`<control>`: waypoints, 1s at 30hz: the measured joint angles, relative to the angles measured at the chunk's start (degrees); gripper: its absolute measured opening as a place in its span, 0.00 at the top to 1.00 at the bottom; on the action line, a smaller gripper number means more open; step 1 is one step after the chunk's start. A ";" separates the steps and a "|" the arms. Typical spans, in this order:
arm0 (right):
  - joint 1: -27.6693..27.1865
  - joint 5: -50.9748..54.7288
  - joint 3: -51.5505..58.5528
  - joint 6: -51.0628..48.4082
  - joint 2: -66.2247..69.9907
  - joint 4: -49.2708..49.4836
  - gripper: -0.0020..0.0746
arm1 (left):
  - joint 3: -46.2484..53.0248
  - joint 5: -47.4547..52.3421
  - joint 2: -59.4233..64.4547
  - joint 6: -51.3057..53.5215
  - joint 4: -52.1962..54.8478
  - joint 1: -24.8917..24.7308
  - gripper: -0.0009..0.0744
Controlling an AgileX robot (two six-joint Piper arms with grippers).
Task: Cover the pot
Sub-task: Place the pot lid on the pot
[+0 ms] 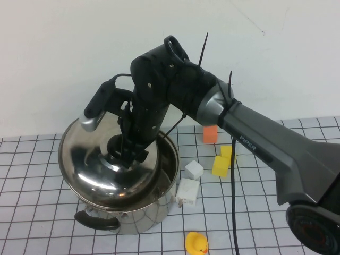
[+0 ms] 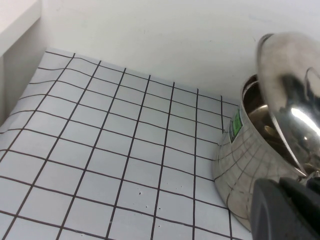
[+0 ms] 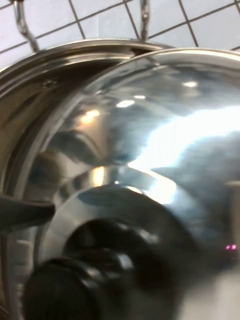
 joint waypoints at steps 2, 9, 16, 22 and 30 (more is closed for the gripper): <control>0.00 0.00 -0.73 0.00 0.00 0.00 0.39 | 0.00 0.00 0.00 0.00 0.00 0.00 0.99; 0.00 0.00 -4.50 -0.04 0.00 0.07 0.39 | 0.00 0.00 0.00 0.00 0.00 0.00 0.99; 0.00 0.00 -4.50 -0.41 0.24 2.08 0.39 | 0.00 0.00 0.00 0.00 0.00 0.00 0.99; 0.00 -0.76 -4.50 -1.84 0.86 3.73 0.39 | 0.00 0.00 0.00 0.00 0.00 0.00 0.99; 0.00 -3.62 -4.50 -2.42 1.12 4.64 0.39 | 0.00 0.00 0.00 0.00 0.00 0.00 0.99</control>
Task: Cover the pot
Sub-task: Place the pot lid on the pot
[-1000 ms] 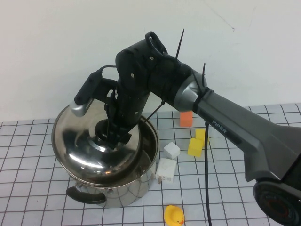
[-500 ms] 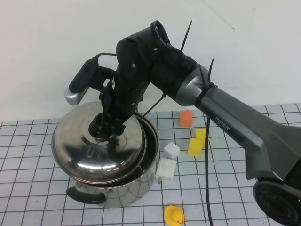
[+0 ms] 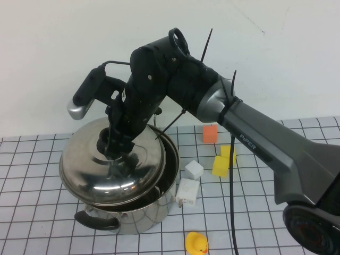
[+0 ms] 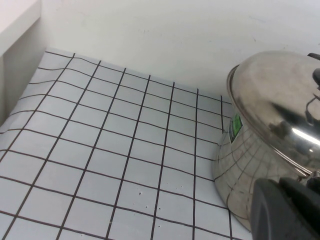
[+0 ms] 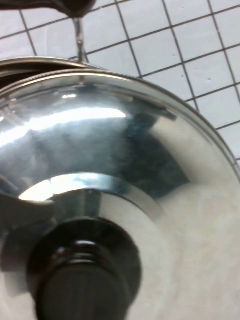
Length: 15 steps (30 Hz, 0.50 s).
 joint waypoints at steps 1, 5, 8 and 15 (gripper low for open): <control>0.00 -0.24 0.00 -0.25 0.00 0.00 0.39 | 0.00 0.00 0.00 0.00 0.00 0.00 0.99; 0.00 -0.79 0.00 -1.11 0.00 0.00 0.39 | 0.00 0.00 0.00 0.00 0.00 0.00 0.99; 0.00 -0.91 0.00 -1.33 0.00 0.00 0.39 | 0.00 0.00 0.00 0.22 0.00 0.00 0.99; 0.00 -3.00 0.00 -2.20 0.00 0.00 0.39 | 0.00 0.00 0.00 0.22 0.00 0.00 0.99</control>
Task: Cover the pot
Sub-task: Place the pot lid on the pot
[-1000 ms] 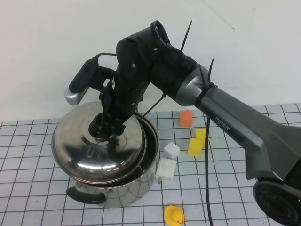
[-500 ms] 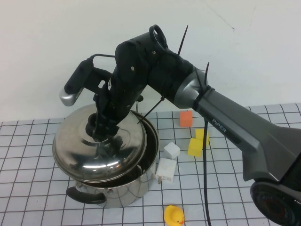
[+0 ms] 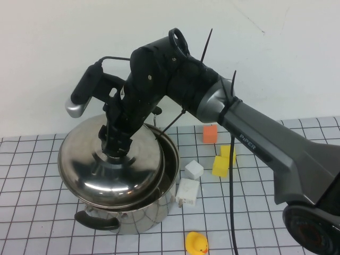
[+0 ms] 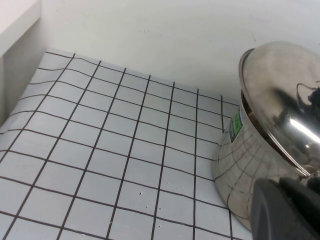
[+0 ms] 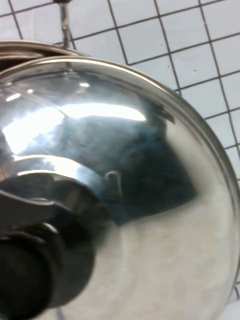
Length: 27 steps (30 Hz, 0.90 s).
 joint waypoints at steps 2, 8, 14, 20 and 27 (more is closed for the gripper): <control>0.00 -0.19 0.00 -0.11 0.21 0.00 0.39 | 0.00 0.00 0.00 0.00 0.00 0.00 0.99; 0.00 0.04 0.00 -0.33 2.16 -0.23 0.49 | 0.00 0.00 0.00 0.00 0.00 0.00 0.99; -0.13 0.07 -0.20 -0.43 2.39 -0.10 0.53 | 0.00 0.00 0.00 0.00 0.00 0.00 0.99; -0.13 1.71 -0.79 -0.43 2.39 -1.05 0.53 | 0.00 0.00 0.00 0.00 0.00 0.00 0.99; -0.03 6.66 -3.09 -0.43 1.38 -4.49 0.53 | 0.00 0.00 0.00 0.00 0.00 0.00 0.99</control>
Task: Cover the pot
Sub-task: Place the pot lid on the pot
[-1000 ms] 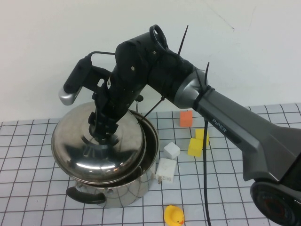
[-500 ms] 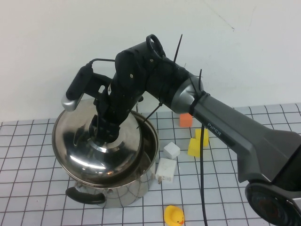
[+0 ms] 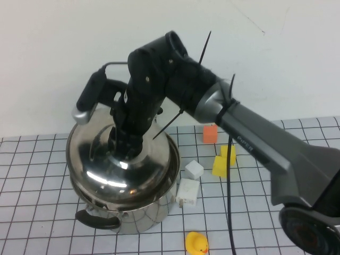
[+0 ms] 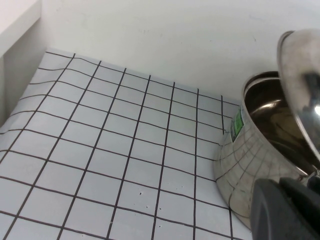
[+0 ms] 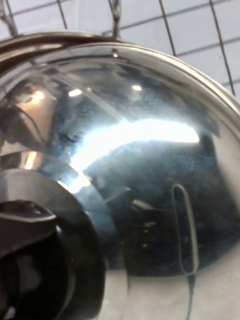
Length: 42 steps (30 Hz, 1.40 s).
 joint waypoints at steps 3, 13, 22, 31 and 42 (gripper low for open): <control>0.00 0.00 -0.29 0.00 -1.66 -1.31 0.53 | 0.00 0.00 0.00 0.00 0.00 0.00 0.99; -0.11 0.00 -0.48 0.00 -3.52 -2.15 0.53 | 0.00 0.00 0.00 0.00 0.00 0.00 0.99; -0.11 0.00 -0.29 -0.64 -0.87 0.12 0.53 | 0.00 0.00 0.00 -0.22 0.00 0.00 0.99; 0.62 0.00 -0.21 -2.00 0.11 2.10 0.53 | 0.00 0.00 0.00 -0.22 0.00 0.00 0.99; 0.66 -0.34 -0.21 -3.05 0.24 2.50 0.53 | 0.00 0.00 0.00 -0.22 0.00 0.00 0.99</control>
